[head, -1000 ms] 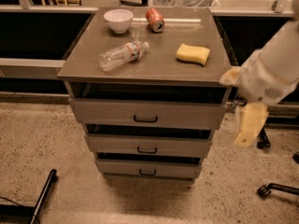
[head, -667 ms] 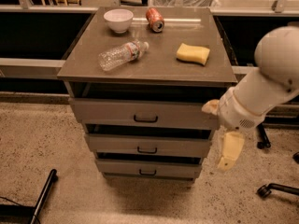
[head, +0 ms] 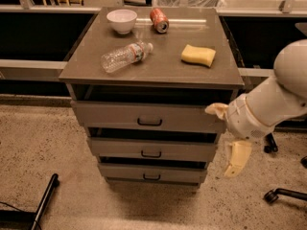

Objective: Open bottom drawer

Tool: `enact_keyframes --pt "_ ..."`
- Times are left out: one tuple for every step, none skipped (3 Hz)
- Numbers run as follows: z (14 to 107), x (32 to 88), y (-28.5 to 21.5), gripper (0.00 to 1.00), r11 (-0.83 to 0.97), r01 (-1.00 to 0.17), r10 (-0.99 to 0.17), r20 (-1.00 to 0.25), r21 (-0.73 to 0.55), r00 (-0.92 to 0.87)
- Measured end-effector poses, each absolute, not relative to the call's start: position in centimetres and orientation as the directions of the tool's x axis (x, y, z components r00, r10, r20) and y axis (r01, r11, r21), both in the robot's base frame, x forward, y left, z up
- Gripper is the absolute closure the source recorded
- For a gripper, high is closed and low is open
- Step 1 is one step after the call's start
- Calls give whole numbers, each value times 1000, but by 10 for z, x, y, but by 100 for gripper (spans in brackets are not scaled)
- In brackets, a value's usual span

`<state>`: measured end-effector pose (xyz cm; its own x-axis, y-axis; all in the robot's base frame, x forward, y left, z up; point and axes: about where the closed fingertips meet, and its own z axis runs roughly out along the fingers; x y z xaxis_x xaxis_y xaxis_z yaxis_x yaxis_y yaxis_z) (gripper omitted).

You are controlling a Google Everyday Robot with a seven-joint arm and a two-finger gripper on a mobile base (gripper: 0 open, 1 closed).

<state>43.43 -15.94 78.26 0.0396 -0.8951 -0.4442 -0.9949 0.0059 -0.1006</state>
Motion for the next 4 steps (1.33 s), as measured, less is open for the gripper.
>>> enact_keyframes --pt "725 429 -161 0 59 -995 -886 -463 -77 -17" --pt "650 417 -151 0 60 -995 -887 -461 -76 -18" --pt "626 431 -141 0 11 -992 -888 -457 -129 50" --pt "623 433 -141 0 10 -991 -888 -457 -134 53"
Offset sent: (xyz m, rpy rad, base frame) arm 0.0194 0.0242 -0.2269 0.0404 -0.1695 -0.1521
